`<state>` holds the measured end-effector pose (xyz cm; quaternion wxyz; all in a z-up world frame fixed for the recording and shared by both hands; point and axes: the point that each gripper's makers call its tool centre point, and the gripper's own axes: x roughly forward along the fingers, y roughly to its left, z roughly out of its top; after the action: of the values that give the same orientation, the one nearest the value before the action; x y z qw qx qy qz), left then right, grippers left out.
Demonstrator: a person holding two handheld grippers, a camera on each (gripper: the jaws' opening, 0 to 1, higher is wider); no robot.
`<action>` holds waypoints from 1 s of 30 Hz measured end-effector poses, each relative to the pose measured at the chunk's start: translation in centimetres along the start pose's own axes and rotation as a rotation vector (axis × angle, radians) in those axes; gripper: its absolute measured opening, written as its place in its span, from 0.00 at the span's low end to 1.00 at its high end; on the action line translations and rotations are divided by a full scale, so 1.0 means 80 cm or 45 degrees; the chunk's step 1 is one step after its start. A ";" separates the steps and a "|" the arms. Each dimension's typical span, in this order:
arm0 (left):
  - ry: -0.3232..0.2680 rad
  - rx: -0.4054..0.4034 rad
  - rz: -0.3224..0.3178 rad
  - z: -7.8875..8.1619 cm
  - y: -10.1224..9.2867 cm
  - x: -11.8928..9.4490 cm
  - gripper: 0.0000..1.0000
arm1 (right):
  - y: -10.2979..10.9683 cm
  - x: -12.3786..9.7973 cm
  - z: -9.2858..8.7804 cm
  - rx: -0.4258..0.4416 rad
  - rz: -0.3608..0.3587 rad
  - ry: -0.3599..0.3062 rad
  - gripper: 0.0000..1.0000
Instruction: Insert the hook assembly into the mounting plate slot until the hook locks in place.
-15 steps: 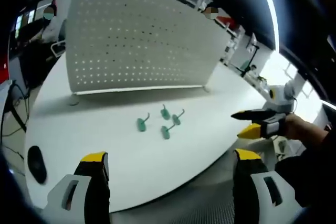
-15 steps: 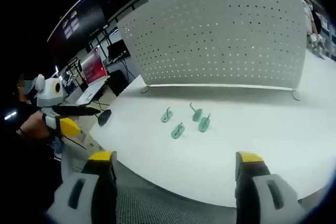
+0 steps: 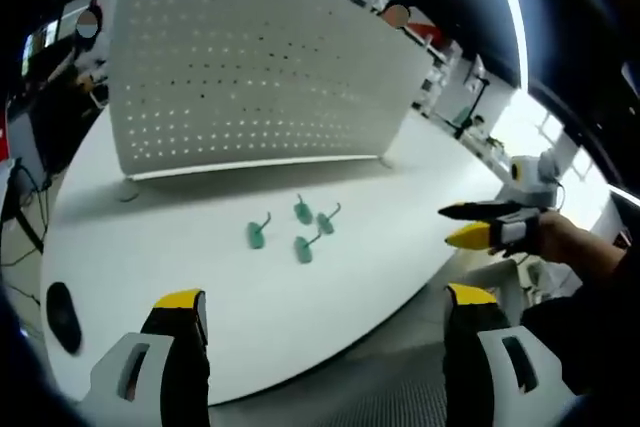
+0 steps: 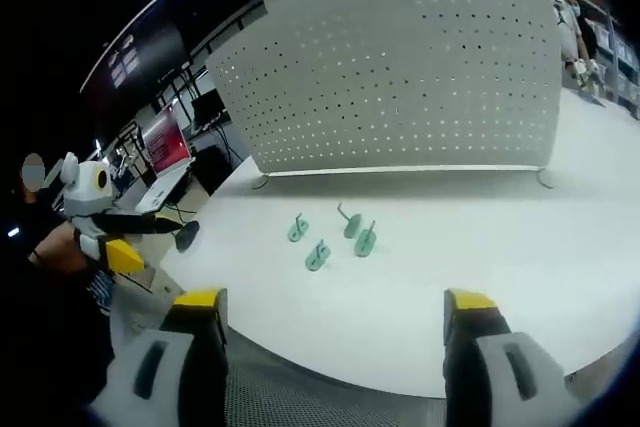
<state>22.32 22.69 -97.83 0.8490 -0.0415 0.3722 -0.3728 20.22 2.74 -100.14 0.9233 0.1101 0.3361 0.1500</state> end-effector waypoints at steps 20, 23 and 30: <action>-0.043 -0.024 0.040 0.004 0.014 -0.016 1.00 | 0.017 0.006 0.002 -0.038 0.045 0.016 0.85; -0.041 -0.039 0.044 0.002 0.017 -0.017 1.00 | 0.017 0.004 0.001 -0.039 0.043 0.019 0.85; -0.080 -0.074 0.052 0.006 0.025 -0.023 1.00 | 0.010 0.001 0.005 -0.068 -0.003 -0.012 0.83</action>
<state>23.05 25.24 -97.07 0.8661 -0.0701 0.3568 -0.3430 20.35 3.44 -99.67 0.9276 0.0858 0.3278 0.1574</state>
